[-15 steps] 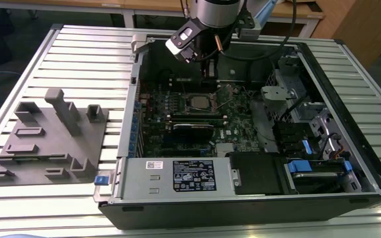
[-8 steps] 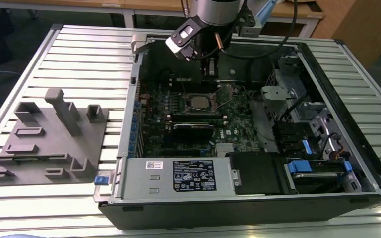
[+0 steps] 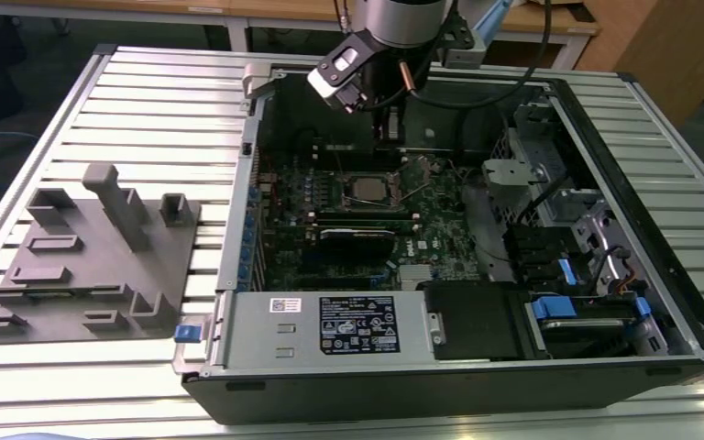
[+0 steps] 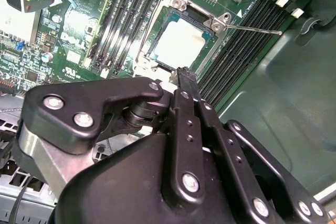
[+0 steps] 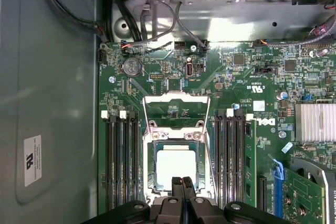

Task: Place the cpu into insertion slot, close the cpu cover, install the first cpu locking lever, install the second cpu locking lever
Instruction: 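Place the cpu into insertion slot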

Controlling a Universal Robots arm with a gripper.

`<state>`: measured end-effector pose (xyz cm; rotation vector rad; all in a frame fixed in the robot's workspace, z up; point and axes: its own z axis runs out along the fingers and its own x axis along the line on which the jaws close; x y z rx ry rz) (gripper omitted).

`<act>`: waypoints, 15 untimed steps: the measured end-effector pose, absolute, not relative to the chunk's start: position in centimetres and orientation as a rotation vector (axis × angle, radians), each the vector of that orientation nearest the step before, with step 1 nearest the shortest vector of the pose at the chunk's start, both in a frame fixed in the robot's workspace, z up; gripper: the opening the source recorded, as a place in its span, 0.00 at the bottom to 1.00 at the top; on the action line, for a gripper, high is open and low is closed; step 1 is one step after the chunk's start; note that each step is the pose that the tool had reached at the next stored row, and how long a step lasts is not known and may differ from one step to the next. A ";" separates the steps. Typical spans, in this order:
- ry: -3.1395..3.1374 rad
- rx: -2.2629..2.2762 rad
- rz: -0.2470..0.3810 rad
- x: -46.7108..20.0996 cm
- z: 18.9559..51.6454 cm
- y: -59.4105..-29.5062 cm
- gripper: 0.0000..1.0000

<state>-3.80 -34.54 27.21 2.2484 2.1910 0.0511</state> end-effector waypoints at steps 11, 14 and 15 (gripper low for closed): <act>2.191 2.248 0.051 -3.6 27.2 -34.5 0.10; 2.191 2.248 0.051 -3.6 27.3 -34.5 0.10; 2.191 2.248 0.051 -3.6 27.3 -34.5 0.10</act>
